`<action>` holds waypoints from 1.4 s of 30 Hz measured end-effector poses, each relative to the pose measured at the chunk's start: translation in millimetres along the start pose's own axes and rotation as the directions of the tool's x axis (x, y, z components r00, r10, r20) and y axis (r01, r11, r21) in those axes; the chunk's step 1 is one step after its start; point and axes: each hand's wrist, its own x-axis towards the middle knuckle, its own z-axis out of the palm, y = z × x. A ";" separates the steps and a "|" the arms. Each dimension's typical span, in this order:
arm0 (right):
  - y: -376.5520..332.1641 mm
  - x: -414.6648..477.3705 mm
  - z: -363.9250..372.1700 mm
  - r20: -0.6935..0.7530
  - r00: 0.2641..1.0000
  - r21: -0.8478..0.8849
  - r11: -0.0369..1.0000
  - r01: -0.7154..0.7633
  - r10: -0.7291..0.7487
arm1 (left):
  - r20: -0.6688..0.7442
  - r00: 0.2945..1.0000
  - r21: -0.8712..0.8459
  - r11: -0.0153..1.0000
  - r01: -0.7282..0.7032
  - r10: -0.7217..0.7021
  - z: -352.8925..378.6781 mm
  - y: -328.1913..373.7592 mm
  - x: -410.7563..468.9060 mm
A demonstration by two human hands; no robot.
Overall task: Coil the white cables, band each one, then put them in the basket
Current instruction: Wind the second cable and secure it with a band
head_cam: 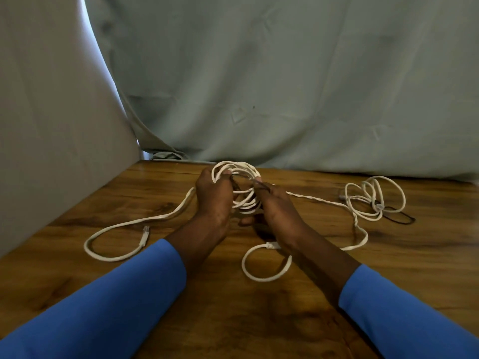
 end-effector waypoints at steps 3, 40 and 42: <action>-3.8 4.1 -8.8 -0.027 1.000 -0.071 0.997 0.007 -0.009 | 0.168 0.977 -0.043 0.989 0.144 -0.135 -6.1 2.3 5.6; 3.8 13.0 -27.5 -0.113 0.933 -0.436 0.861 0.261 -0.340 | 0.513 0.828 0.152 0.926 -0.345 0.224 -12.9 9.9 -11.2; 4.6 12.2 -22.1 -0.164 0.952 -0.337 0.922 0.191 -0.258 | 0.439 0.842 0.137 0.902 -0.409 0.315 -8.8 4.4 -15.9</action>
